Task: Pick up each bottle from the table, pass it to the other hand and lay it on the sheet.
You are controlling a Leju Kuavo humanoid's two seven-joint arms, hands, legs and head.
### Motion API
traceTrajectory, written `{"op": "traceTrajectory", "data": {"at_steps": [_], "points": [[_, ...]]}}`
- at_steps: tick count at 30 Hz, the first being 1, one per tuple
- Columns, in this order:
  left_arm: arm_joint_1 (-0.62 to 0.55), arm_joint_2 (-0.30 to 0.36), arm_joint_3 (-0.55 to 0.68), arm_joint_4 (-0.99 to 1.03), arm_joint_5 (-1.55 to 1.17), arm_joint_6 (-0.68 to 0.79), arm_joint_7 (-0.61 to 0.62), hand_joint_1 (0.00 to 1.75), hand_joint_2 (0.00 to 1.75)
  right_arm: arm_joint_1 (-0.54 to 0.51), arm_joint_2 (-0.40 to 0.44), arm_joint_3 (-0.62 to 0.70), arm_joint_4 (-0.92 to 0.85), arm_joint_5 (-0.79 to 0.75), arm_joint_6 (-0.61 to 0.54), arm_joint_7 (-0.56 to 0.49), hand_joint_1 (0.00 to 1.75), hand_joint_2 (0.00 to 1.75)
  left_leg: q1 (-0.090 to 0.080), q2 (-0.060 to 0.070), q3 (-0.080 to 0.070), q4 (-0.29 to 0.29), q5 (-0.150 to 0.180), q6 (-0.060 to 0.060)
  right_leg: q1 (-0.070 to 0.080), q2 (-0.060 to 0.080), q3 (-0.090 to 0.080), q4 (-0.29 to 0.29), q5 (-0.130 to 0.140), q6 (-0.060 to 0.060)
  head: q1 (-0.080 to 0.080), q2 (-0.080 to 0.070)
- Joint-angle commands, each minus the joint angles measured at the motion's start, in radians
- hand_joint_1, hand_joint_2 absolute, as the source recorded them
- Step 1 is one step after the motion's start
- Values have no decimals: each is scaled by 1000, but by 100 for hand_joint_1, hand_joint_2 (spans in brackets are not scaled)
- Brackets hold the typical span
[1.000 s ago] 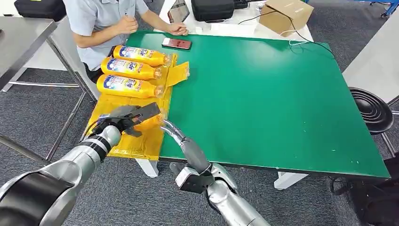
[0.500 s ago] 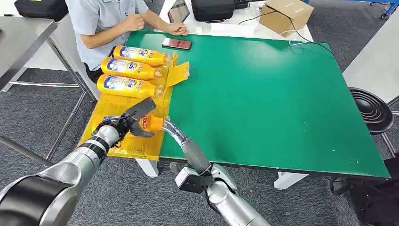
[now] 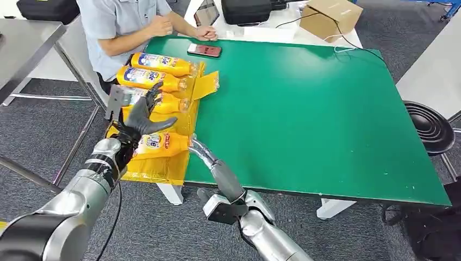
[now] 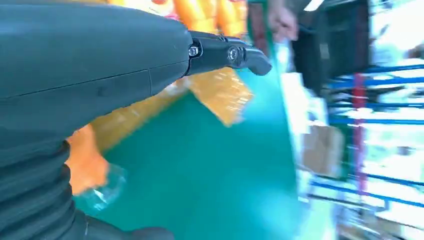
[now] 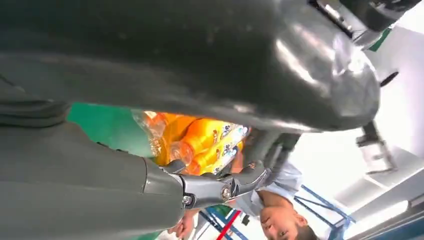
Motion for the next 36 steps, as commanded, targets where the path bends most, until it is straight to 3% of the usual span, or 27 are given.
{"op": "traceTrajectory", "data": {"at_steps": [1, 6, 7, 10, 12, 13, 14, 15, 18, 19, 20, 22, 30, 32, 35, 36], "points": [[80, -18, 59, -220, 104, 1, -22, 0, 175, -19, -50, 37, 7, -11, -20, -17, 0, 0, 0, 1, 7, 0, -3, 0, 1, 0, 7, -1, -2, -1, 0, 0], [171, -55, 92, -399, 234, 37, -3, 0, 175, 25, -82, 36, -130, -45, -54, -17, 0, 0, 1, 1, 8, 0, -4, -1, 1, -1, 8, 0, -4, -2, 0, 0], [236, -61, 76, -512, 309, 73, 55, 0, 175, 60, -103, 33, -222, -75, -53, -17, 0, 175, 0, 0, 6, 0, -3, -1, 1, -1, 6, -1, -3, -1, 0, 0], [414, -47, -12, -707, 403, 114, 74, 0, 175, 166, -144, -5, -476, -108, -58, -17, 0, 175, 0, 2, 8, -1, -5, 0, 0, 0, 8, -2, -4, -1, 0, 0], [571, -45, -69, -828, 408, 170, 54, 0, 175, 264, -147, -77, -611, -86, -130, -17, 0, 175, -1, 3, 7, -1, -5, 0, 0, 1, 7, -2, -4, -1, 0, 0], [673, -50, -108, -901, 331, 223, 1, 0, 175, 332, -150, -104, -744, -68, -260, -17, 0, 175, -1, 4, 13, -3, -8, 0, 0, 2, 13, -4, -6, -1, 0, 0], [721, -50, -132, -930, 290, 245, -14, 0, 175, 364, -154, -115, -789, -83, -280, -17, 0, 175, -1, 4, 8, -2, -6, -1, -1, 1, 7, -2, -4, 0, 0, 0], [798, -55, -164, -969, 185, 311, -72, 0, 175, 414, -162, -135, -832, -74, -302, -17, 0, 0, -2, 4, 12, -3, -9, 0, -1, 0, 11, -3, -7, -1, 0, 0], [874, -81, -217, -976, 70, 429, -122, 0, 175, 476, -193, -144, -873, -66, -368, -17, 0, 0, -2, 2, 15, -1, -14, 1, -1, -2, 15, -3, -13, 1, 0, 0], [875, -84, -222, -970, 41, 467, -128, 0, 175, 486, -190, -159, -864, -72, -364, -17, 0, 175, -1, 1, 16, 0, -17, 1, -1, -2, 17, -2, -15, 0, 0, 0], [873, -86, -222, -967, 27, 488, -131, 0, 175, 492, -186, -171, -855, -73, -373, -17, 0, 175, -1, 0, 8, -1, -14, 1, -1, -3, 9, -3, -13, 1, 0, 0], [865, -86, -227, -964, 18, 500, -131, 0, 175, 497, -171, -197, -852, -94, -381, -17, 0, 175, -1, 0, 14, 1, -18, 2, -1, -4, 15, -3, -16, 1, 0, 0], [865, -86, -227, -964, 18, 500, -131, 0, 175, 497, -171, -197, -852, -94, -381, -17, 0, 175, -1, 3, 6, -1, -13, 2, -1, 0, 6, -3, -9, 1, 0, 0], [853, -87, -226, -962, 4, 515, -122, 0, 175, 492, -150, -215, -849, -84, -400, -17, 0, 175, -1, 2, 13, -1, -15, 1, 0, -1, 13, -3, -12, 0, 0, 0], [845, -92, -240, -954, -3, 525, -126, 0, 175, 501, -119, -263, -810, -126, -363, -17, 0, 175, -1, 2, 9, -1, -13, 2, -1, -1, 9, -3, -10, 1, 0, 0], [839, -101, -246, -948, -5, 527, -126, 0, 175, 483, -134, -232, -789, -151, -406, -17, 0, 175, -1, 2, 12, -1, -13, 2, -1, -1, 12, -4, -11, 1, 0, 0]]}}
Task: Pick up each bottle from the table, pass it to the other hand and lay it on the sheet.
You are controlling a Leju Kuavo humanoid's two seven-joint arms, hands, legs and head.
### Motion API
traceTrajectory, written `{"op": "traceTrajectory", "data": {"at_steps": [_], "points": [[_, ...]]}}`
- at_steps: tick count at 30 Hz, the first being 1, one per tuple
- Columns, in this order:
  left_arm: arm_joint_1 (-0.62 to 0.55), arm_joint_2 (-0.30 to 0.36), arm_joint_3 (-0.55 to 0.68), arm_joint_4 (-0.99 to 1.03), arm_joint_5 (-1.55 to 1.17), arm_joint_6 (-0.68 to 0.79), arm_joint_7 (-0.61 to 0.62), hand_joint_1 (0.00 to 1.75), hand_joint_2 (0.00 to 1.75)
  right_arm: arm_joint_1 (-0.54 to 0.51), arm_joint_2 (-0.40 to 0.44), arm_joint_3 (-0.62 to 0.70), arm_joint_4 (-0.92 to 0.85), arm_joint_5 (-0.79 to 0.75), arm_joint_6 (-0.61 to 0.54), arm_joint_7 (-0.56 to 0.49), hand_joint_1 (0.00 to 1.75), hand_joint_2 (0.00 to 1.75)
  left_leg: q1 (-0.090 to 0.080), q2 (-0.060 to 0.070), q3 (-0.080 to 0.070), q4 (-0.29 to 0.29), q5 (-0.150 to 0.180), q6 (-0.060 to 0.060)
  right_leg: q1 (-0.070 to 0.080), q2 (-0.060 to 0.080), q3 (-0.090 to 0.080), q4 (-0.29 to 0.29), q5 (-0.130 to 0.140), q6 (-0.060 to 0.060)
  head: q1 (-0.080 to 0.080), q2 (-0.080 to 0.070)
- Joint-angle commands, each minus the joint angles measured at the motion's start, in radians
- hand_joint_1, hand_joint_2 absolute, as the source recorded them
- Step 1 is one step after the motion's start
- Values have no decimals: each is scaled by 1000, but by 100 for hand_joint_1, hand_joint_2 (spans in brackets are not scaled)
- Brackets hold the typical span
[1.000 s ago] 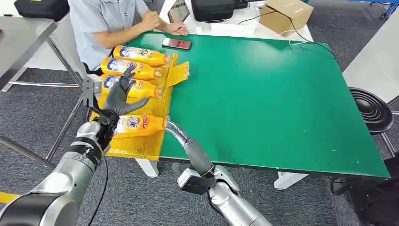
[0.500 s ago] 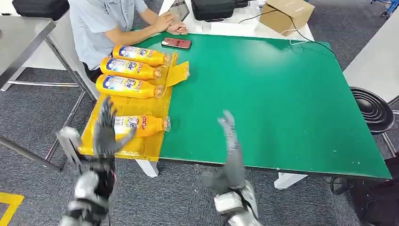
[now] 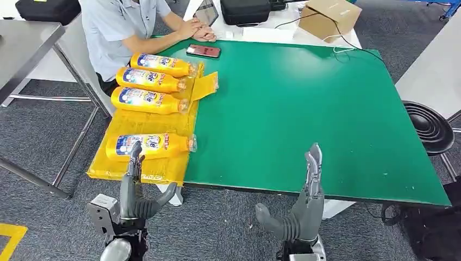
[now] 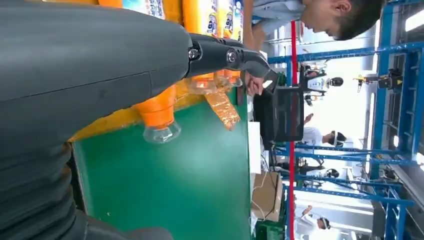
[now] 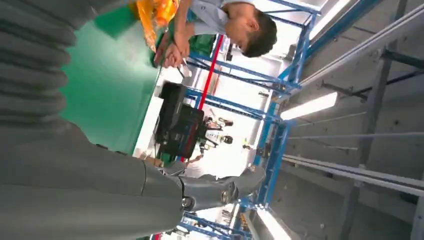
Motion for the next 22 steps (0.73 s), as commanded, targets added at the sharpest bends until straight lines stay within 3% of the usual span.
{"op": "traceTrajectory", "data": {"at_steps": [1, 5, 10, 21, 22], "points": [[-26, -4, -41, 23, -11, 19, 2, 0, 175, -10, 13, -71, 61, -62, -9, -17, 0, 175, 0, 0, 9, -1, -4, -1, 1, -2, 10, -1, -4, -2, 0, 0], [-13, -8, -72, 0, 50, -9, -20, 0, 175, 3, 51, -140, 131, -36, 29, -17, 0, 175, 1, 0, 11, -1, -4, -1, 1, -2, 12, -2, -4, -2, 0, 0], [-2, 3, -125, -25, 89, -36, -23, 0, 175, 3, 56, -169, 181, 7, -41, -17, 0, 175, 1, 0, 10, -1, -4, -1, 1, -2, 11, -2, -3, -2, 0, 0], [1, 19, -214, 69, 54, 108, -25, 0, 175, 30, 95, -259, 263, -3, -79, -6, 0, 175, 0, 1, 9, -3, -3, -1, 1, 0, 10, -3, -2, -2, 0, 0], [0, 19, -218, 77, 54, 110, -25, 0, 175, 33, 97, -259, 261, -3, -80, -6, 0, 0, 0, 0, 7, -2, -2, -1, 0, -1, 7, -2, -2, -1, 0, 0]]}}
